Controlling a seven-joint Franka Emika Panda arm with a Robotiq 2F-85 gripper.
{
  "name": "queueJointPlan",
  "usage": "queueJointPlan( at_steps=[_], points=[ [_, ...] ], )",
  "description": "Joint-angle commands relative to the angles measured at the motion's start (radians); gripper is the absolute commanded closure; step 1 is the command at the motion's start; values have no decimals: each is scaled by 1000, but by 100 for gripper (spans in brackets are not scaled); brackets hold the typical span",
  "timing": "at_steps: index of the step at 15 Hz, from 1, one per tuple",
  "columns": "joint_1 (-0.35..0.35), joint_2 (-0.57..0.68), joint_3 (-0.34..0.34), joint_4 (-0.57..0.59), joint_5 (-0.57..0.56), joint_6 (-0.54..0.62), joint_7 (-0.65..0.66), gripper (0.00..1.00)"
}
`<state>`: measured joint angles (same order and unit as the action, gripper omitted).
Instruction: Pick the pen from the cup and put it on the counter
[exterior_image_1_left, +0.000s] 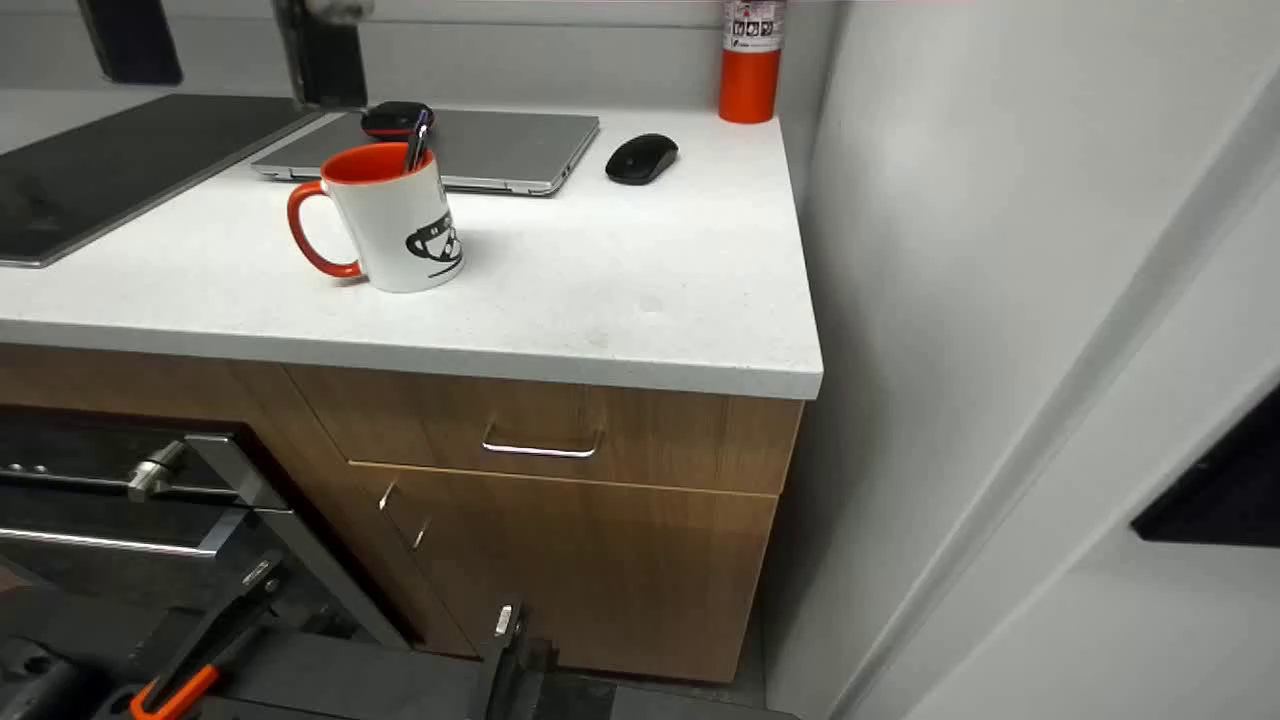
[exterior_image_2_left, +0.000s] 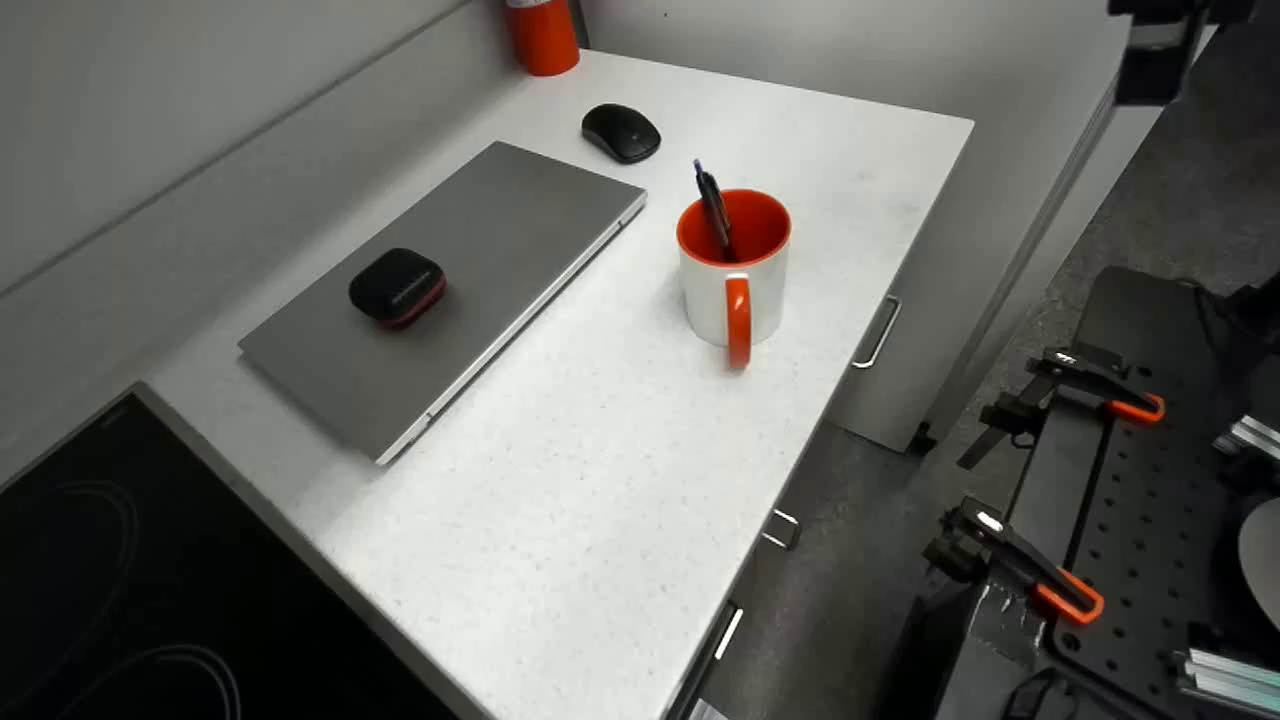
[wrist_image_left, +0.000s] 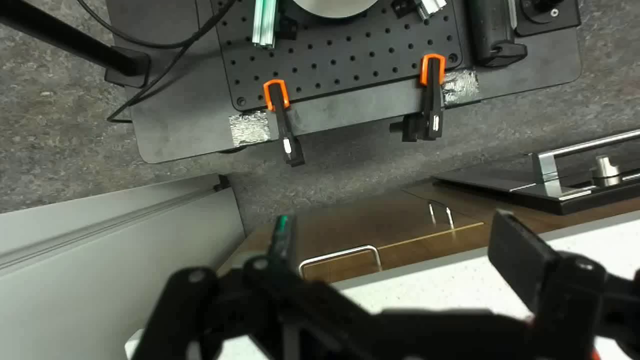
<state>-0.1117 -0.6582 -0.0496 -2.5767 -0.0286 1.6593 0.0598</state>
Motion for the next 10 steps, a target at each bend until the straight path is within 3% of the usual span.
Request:
queueJointPlan(
  at_steps=[1, 4, 7, 10],
  points=[
    [4, 1, -4, 1, -2, -1, 2, 0],
    [30, 40, 2, 0, 76, 157, 29, 0],
    [47, 110, 18, 4, 187, 385, 63, 0],
    [55, 221, 50, 26, 220, 591, 114, 0]
  ],
)
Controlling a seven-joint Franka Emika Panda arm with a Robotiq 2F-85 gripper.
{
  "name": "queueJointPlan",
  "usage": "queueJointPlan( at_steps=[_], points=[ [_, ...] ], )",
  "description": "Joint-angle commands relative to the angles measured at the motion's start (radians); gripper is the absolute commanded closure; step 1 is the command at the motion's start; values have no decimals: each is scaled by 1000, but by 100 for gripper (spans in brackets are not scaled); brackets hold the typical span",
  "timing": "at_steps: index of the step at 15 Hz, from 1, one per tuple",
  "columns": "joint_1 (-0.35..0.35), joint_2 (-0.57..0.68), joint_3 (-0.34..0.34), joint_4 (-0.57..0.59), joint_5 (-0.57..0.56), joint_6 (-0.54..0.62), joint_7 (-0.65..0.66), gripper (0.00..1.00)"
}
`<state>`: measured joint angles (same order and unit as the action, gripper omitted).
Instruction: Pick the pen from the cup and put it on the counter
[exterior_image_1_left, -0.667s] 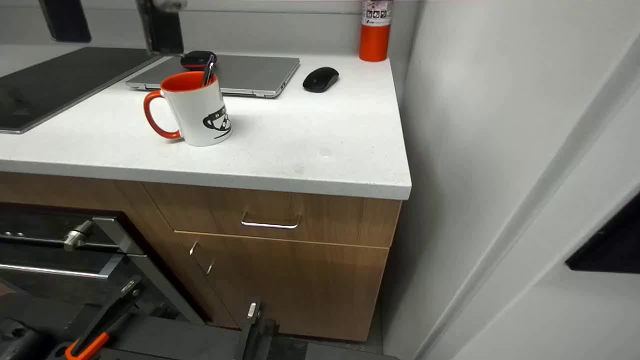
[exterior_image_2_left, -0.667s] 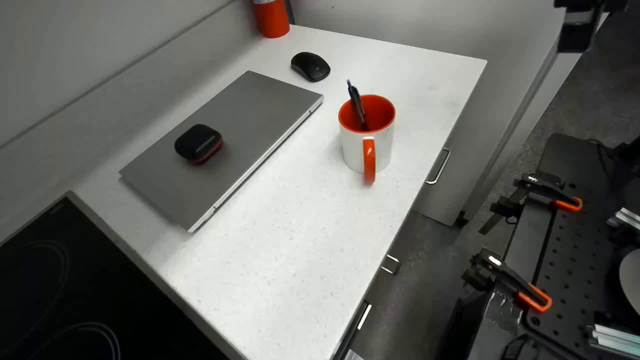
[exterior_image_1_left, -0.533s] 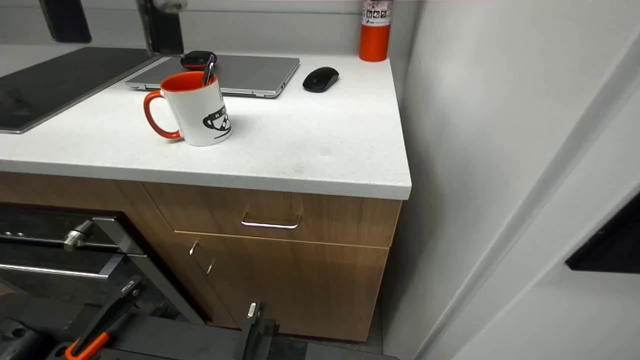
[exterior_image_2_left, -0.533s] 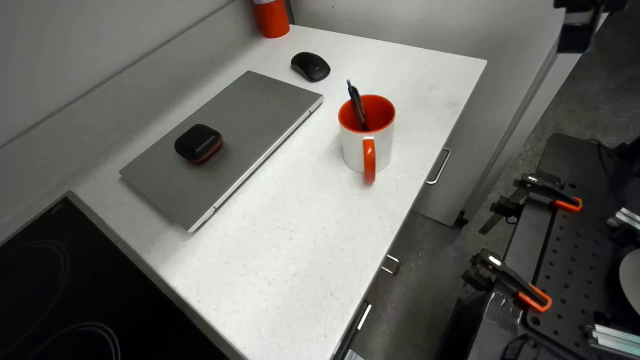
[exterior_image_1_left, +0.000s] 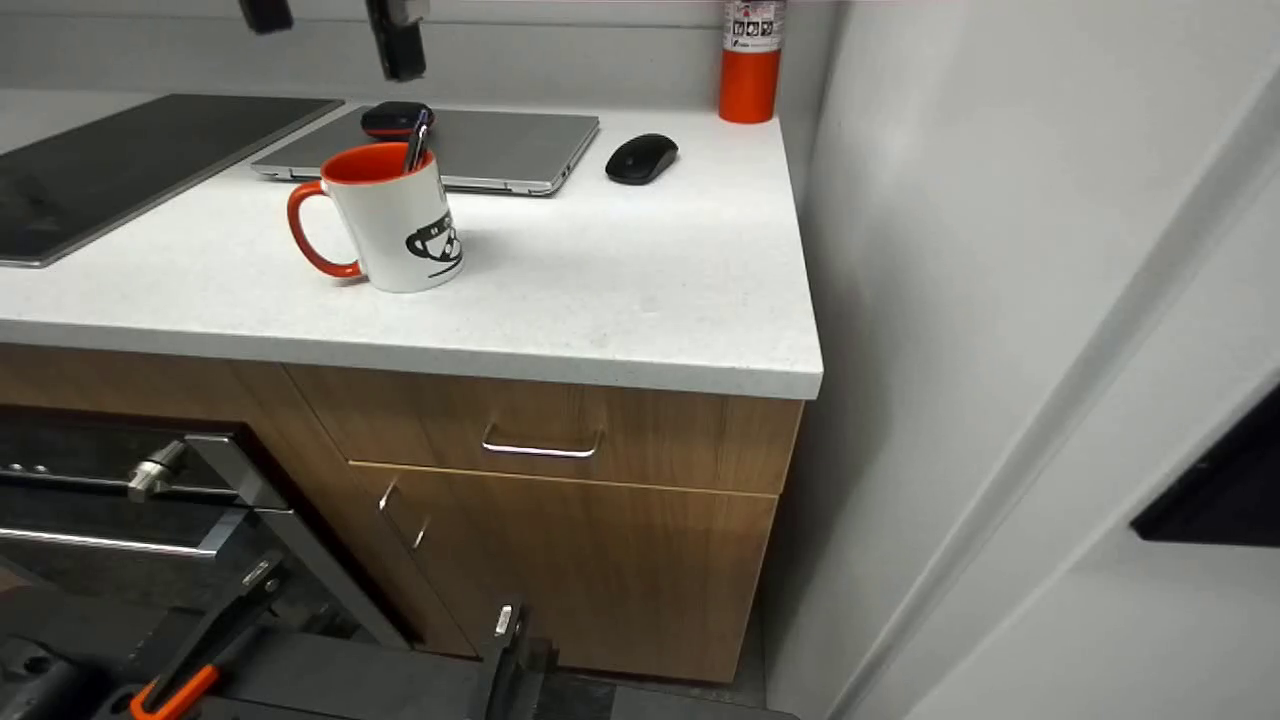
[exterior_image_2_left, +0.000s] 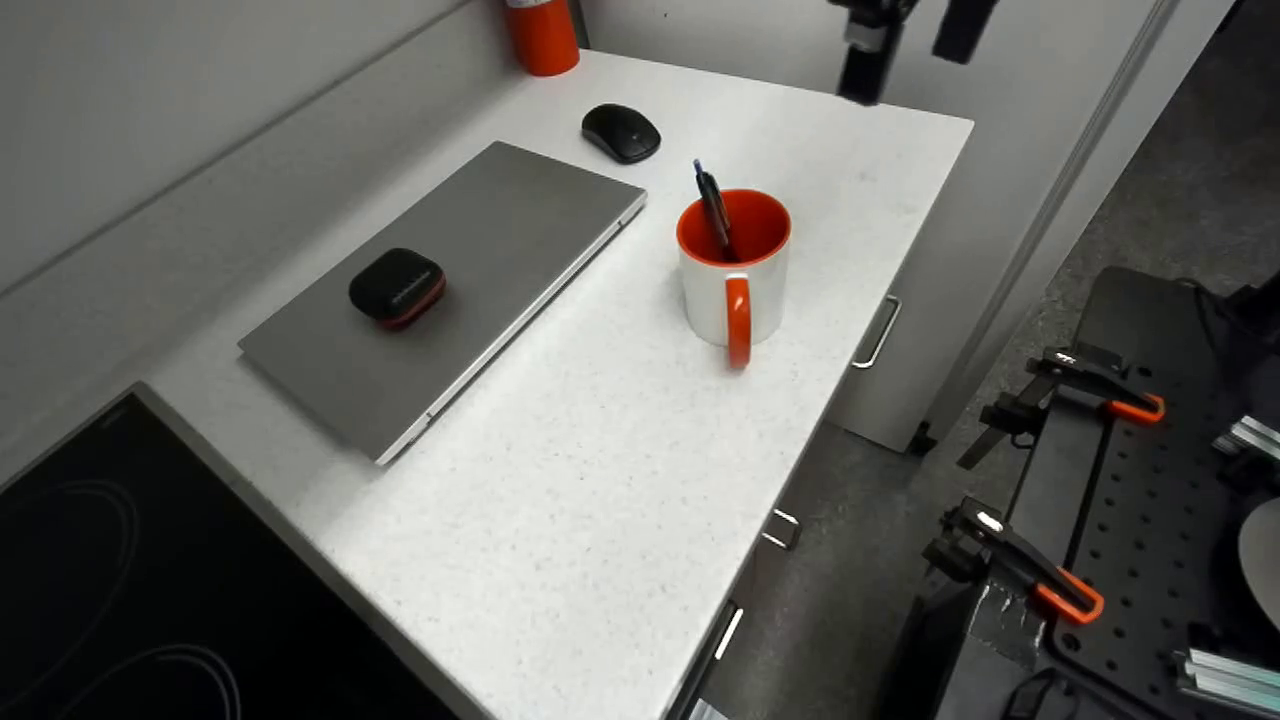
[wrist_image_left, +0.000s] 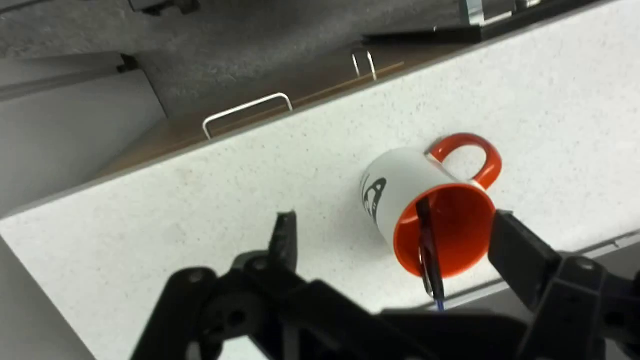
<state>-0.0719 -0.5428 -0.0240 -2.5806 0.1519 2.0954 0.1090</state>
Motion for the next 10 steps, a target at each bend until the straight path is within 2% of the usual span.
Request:
queueJointPlan(
  at_steps=[1, 2, 3, 10],
  points=[
    [14, 134, 36, 38, 31, 203, 87, 0],
    [15, 152, 37, 47, 30, 219, 100, 0],
    [13, 95, 23, 11, 8, 172, 61, 0],
    [15, 169, 37, 46, 5, 217, 93, 0]
  ],
)
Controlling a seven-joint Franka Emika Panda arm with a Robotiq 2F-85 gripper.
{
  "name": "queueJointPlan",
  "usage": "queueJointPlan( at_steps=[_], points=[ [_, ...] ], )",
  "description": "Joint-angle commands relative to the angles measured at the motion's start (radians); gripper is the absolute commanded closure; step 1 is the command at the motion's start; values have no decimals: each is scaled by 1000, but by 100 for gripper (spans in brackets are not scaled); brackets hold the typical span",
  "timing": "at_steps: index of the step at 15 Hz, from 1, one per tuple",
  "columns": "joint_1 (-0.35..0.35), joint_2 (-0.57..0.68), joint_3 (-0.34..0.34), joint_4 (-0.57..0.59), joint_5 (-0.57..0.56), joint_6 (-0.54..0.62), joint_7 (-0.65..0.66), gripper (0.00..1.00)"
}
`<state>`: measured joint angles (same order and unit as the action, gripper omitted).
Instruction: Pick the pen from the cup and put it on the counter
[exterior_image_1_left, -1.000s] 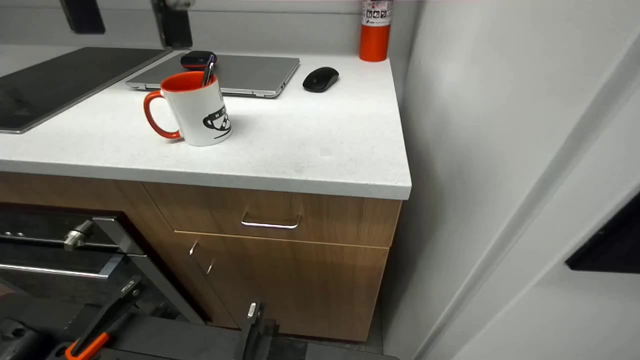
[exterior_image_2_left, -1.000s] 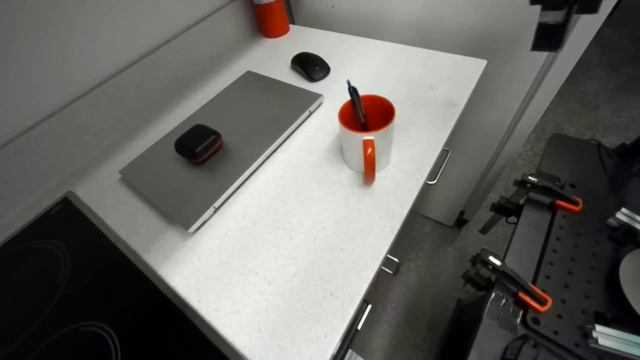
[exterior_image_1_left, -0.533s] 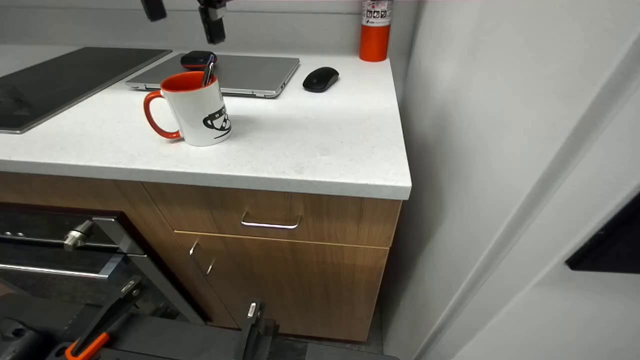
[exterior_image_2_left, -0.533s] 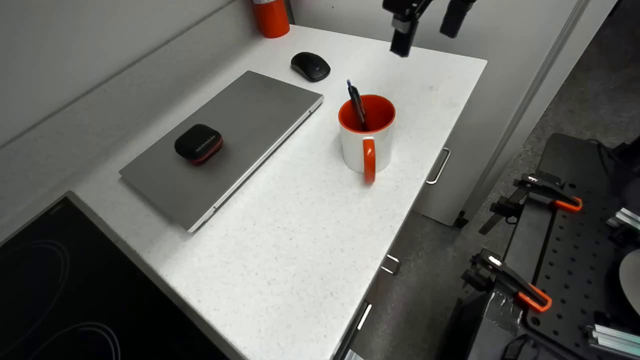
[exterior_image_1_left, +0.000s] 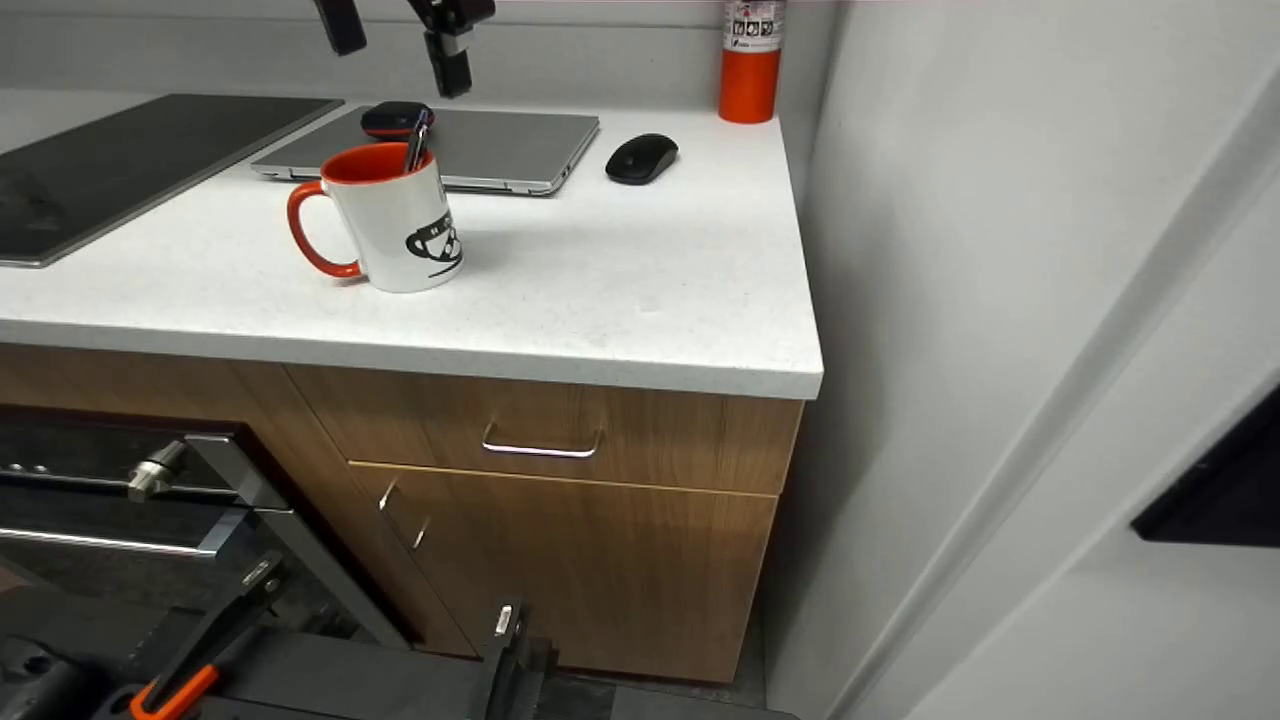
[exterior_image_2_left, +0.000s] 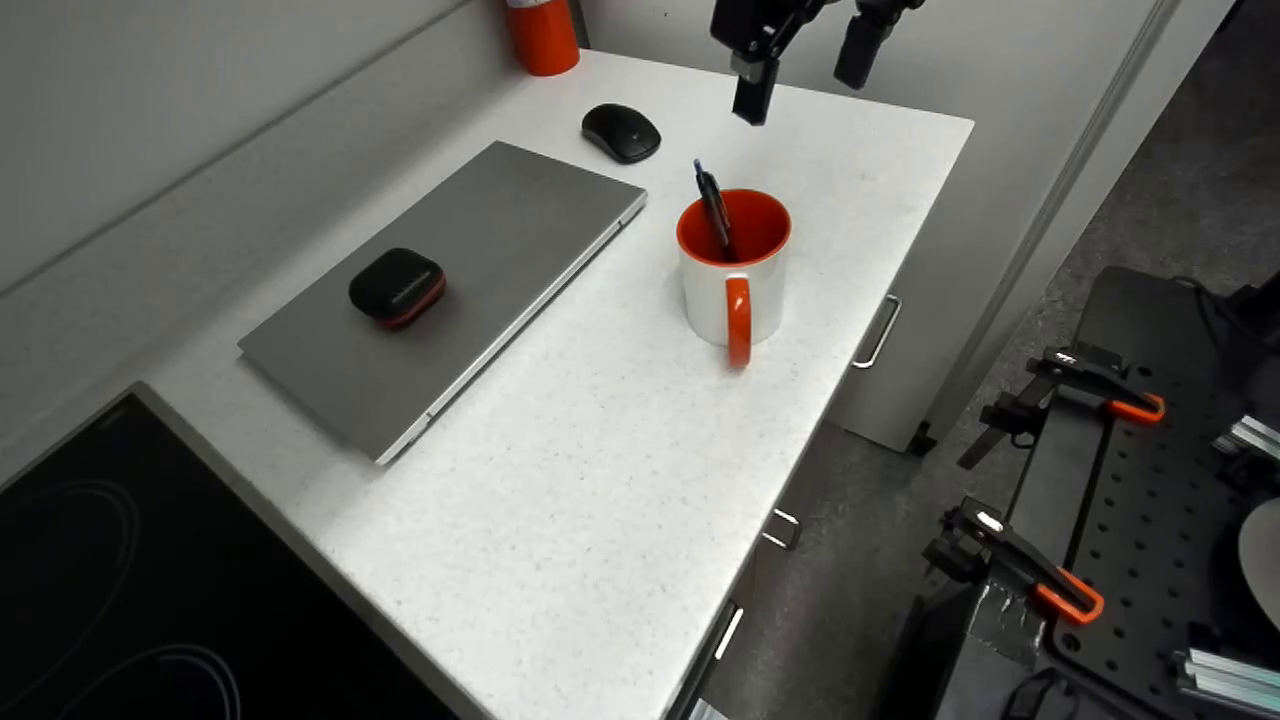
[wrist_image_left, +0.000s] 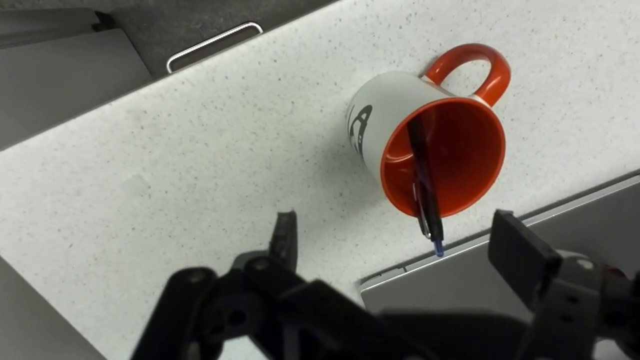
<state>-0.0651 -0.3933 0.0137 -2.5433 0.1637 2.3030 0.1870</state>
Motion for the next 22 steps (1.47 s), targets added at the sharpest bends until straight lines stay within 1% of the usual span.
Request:
queueJointPlan(
  at_steps=[1, 3, 8, 10, 15, 20, 21, 22],
  points=[
    [11, 32, 1, 15, -4, 11, 18, 0],
    [27, 54, -1, 24, 23, 31, 3, 0],
    [57, 109, 6, 44, 33, 76, -2, 0],
    [61, 140, 12, 57, 24, 107, 17, 0],
    [80, 208, 7, 89, 45, 156, -3, 0],
    [90, 258, 4, 119, 82, 175, -17, 0],
    [92, 263, 1, 125, 95, 165, -28, 25],
    [92, 267, 1, 127, 101, 165, -32, 26]
  ],
)
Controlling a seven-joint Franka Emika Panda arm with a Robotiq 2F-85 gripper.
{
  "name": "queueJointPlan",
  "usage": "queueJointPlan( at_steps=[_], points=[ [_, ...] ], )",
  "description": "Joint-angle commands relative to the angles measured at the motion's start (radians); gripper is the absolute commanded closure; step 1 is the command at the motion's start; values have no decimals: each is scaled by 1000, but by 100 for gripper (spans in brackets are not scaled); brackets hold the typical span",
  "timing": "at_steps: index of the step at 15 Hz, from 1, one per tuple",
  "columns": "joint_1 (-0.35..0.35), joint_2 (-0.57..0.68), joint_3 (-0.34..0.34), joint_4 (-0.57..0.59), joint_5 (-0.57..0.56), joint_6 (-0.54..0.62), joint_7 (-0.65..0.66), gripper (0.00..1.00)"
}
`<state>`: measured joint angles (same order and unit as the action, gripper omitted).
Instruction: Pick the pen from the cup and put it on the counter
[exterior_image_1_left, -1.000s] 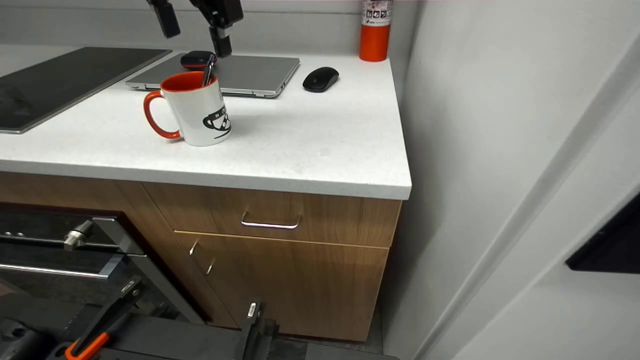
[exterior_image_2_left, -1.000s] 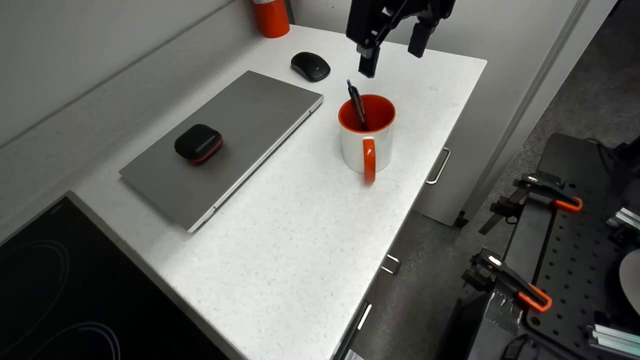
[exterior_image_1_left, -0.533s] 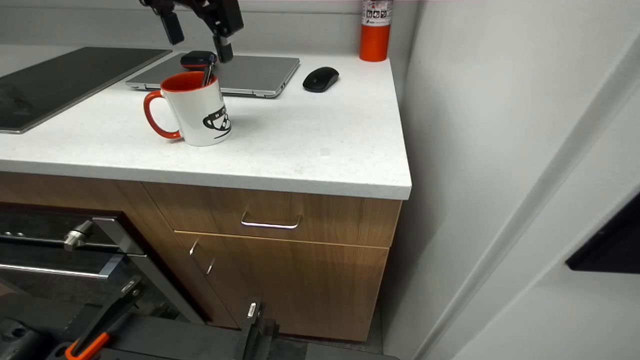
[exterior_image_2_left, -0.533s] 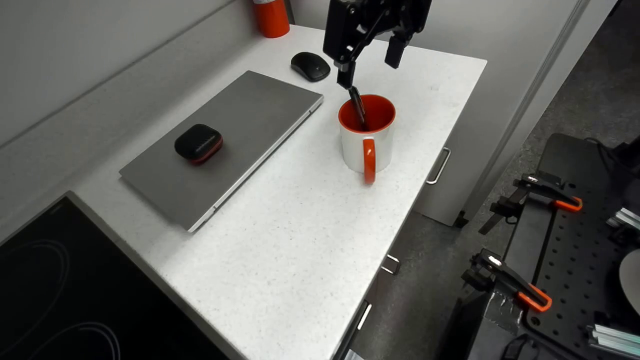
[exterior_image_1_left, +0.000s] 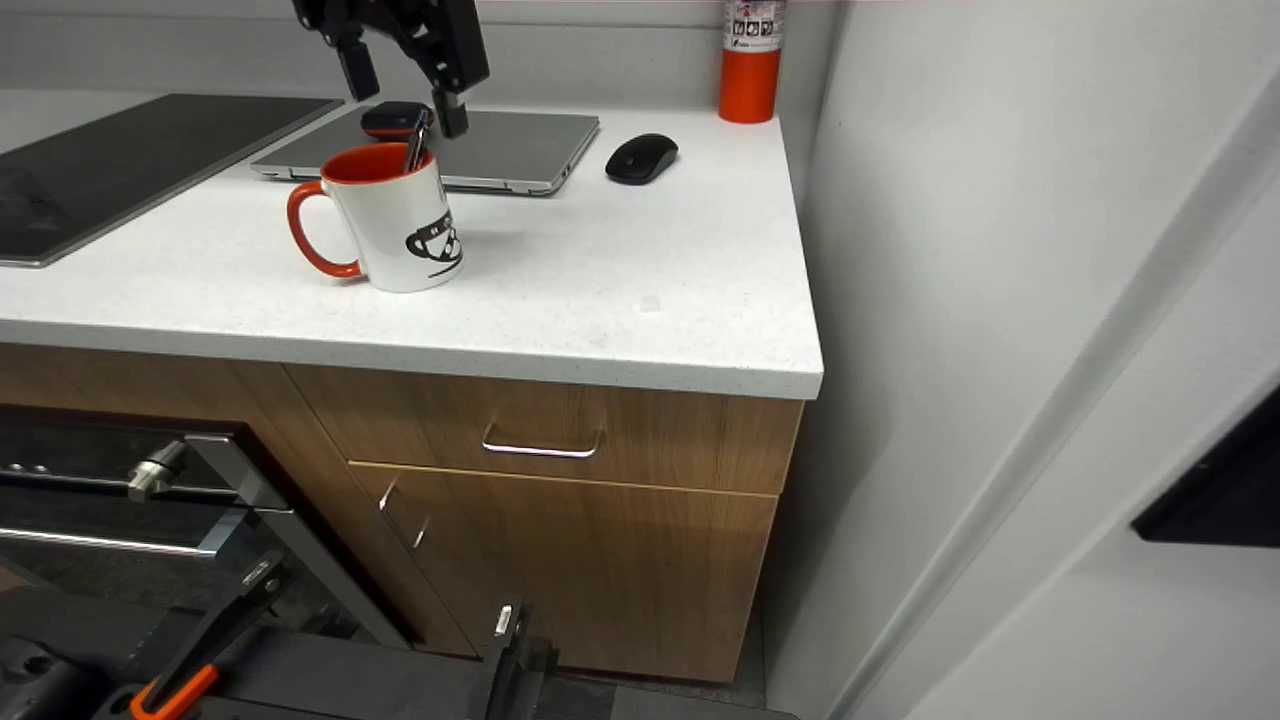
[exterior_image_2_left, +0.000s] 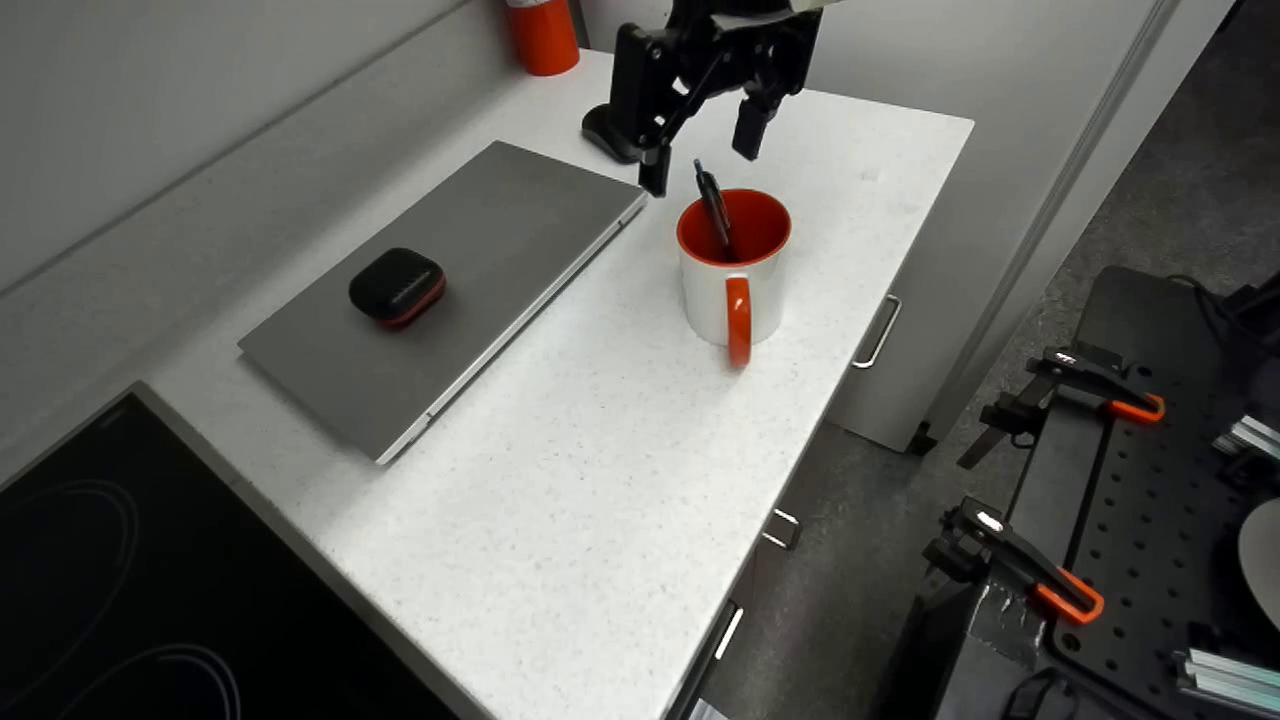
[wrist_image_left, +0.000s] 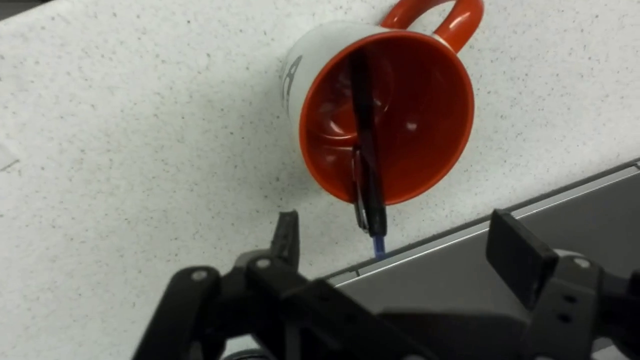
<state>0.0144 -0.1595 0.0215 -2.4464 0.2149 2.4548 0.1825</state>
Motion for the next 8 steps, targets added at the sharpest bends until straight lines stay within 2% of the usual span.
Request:
queueJointPlan(
  at_steps=[1, 8],
  points=[
    [12, 37, -7, 34, 58, 14, -31, 35],
    [9, 54, -6, 43, 69, 17, -37, 90]
  ],
)
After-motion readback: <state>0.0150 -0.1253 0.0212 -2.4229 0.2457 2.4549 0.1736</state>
